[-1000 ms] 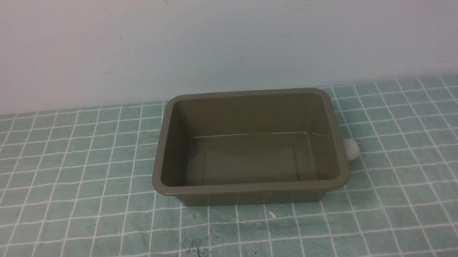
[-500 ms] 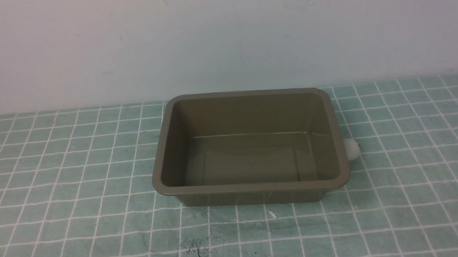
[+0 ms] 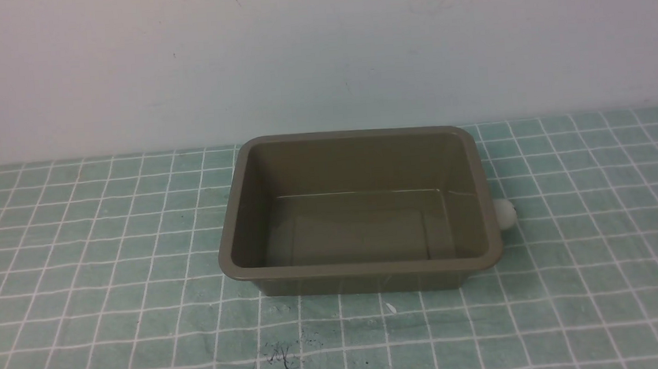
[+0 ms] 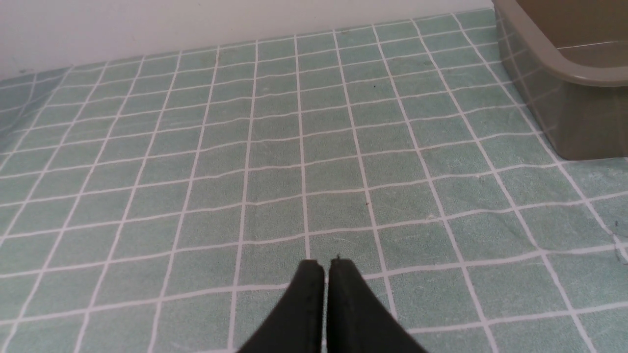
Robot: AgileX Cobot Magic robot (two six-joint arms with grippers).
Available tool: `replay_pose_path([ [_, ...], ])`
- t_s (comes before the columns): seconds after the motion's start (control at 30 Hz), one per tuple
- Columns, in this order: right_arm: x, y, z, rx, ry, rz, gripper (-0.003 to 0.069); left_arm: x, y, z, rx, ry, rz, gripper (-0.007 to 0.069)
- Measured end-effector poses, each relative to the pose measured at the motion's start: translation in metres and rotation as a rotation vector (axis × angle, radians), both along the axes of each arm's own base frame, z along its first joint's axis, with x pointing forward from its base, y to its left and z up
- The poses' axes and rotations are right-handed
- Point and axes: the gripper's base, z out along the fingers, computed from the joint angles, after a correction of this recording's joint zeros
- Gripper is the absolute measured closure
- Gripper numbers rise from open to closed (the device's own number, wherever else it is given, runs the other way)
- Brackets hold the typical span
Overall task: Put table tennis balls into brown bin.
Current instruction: 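Reach for and grasp a ping pong ball on the table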
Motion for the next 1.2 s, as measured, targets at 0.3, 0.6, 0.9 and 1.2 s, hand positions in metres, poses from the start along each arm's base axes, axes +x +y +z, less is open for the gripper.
replay_pose_path([
  [0.3, 0.154, 0.035, -0.005, -0.028, 0.338, 0.356, 0.0669, 0.0, 0.0, 0.0, 0.0, 0.0, 0.0, 0.0629],
  [0.6, 0.232, 0.064, -0.045, -0.082, 0.45, 0.378, 0.0669, 0.0, 0.0, 0.0, 0.0, 0.0, 0.0, 0.0629],
  [0.9, 0.252, 0.099, -0.07, -0.138, 0.5, 0.464, 0.0669, 0.0, 0.0, 0.0, -0.001, 0.0, 0.0, 0.0629],
  [1.2, 0.258, 0.093, -0.058, -0.215, 0.473, 0.479, 0.062, 0.0, 0.0, 0.0, 0.0, 0.0, 0.0, 0.0629],
])
